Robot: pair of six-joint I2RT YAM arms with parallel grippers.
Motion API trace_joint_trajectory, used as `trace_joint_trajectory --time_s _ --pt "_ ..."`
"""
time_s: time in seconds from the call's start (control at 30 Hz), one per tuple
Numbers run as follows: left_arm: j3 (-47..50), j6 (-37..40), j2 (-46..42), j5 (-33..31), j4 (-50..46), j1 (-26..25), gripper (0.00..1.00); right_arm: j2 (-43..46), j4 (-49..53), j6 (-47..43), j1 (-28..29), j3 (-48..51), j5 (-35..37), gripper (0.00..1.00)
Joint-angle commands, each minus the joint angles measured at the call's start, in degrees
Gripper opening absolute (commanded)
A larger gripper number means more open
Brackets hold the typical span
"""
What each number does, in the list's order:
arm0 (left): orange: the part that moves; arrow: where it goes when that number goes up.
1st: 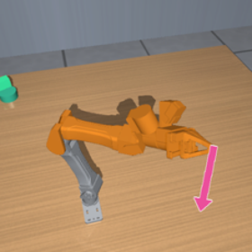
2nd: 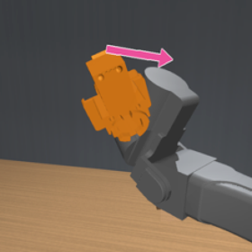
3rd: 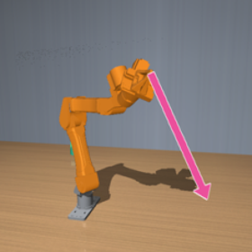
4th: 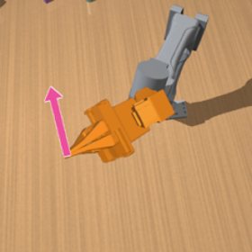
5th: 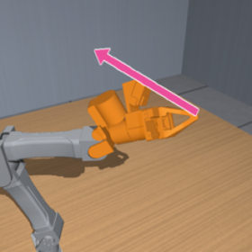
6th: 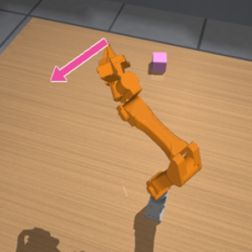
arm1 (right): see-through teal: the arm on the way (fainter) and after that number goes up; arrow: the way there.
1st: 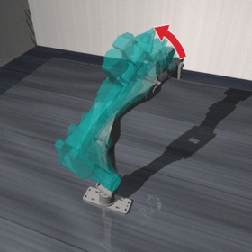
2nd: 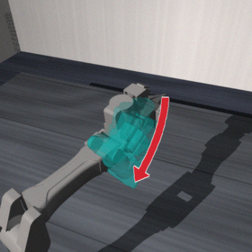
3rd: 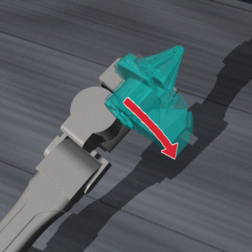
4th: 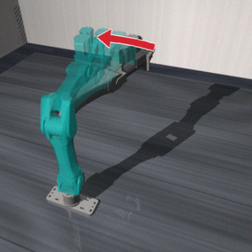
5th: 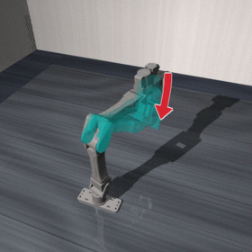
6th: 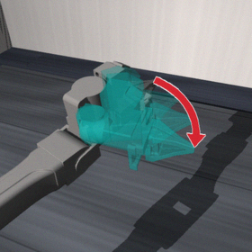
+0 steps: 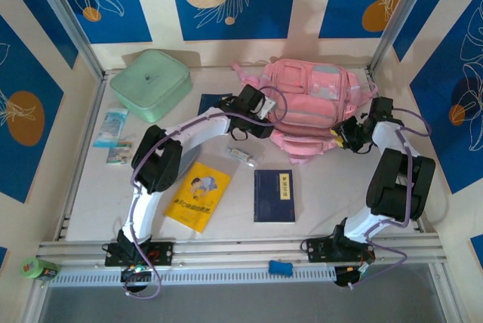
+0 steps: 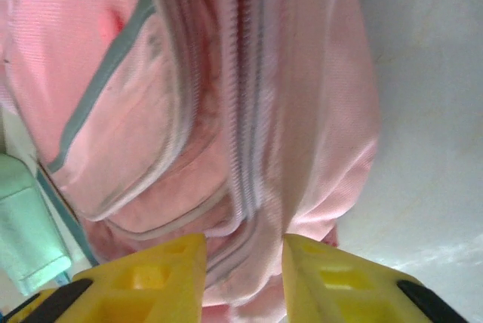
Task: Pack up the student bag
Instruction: Unzip the student bag at the center of the table.
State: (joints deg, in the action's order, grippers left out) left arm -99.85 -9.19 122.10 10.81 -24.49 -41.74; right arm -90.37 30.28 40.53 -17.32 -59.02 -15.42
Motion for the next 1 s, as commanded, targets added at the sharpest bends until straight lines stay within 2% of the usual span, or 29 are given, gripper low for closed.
trace_joint_trajectory --time_s 0.0,0.07,0.17,0.2,0.27,0.33,0.53,0.67,0.77,0.97 --pt "3.3 -17.0 -6.3 1.9 2.5 0.9 0.4 3.3 2.0 0.1 3.7 0.2 -2.3 0.38" --pt "7.1 -29.2 -6.9 4.1 7.9 1.0 0.41 3.1 3.7 0.6 6.4 -1.0 -2.6 0.4" --pt "16.3 -48.0 -7.9 6.1 24.8 0.4 0.44 3.3 4.2 2.6 10.1 -1.5 -1.9 0.45" --pt "18.7 -52.6 -8.1 5.7 30.2 0.0 0.45 3.0 3.9 3.4 10.9 -1.4 -2.6 0.46" --pt "19.8 -58.0 -8.4 3.0 32.1 -0.7 0.47 2.3 3.3 4.8 12.1 -1.1 -2.9 0.46" --pt "19.6 -61.3 -8.1 0.5 32.4 -1.8 0.49 2.0 2.1 6.5 13.1 -0.4 -2.8 0.47" --pt "19.7 -69.4 -4.4 -1.6 35.8 -3.1 0.52 0.8 -2.6 10.2 13.9 1.8 -2.5 0.48" --pt "19.0 -68.5 -2.9 -2.5 35.0 -3.3 0.53 -0.3 -2.8 9.7 15.0 1.4 -1.7 0.48" --pt "19.2 -68.9 -0.9 -1.0 40.1 -3.2 0.53 -1.1 -3.9 10.2 15.4 1.2 -2.7 0.48" --pt "16.6 -67.7 2.2 0.5 42.2 -3.2 0.52 -1.4 -3.2 9.6 16.0 0.9 -1.4 0.48"
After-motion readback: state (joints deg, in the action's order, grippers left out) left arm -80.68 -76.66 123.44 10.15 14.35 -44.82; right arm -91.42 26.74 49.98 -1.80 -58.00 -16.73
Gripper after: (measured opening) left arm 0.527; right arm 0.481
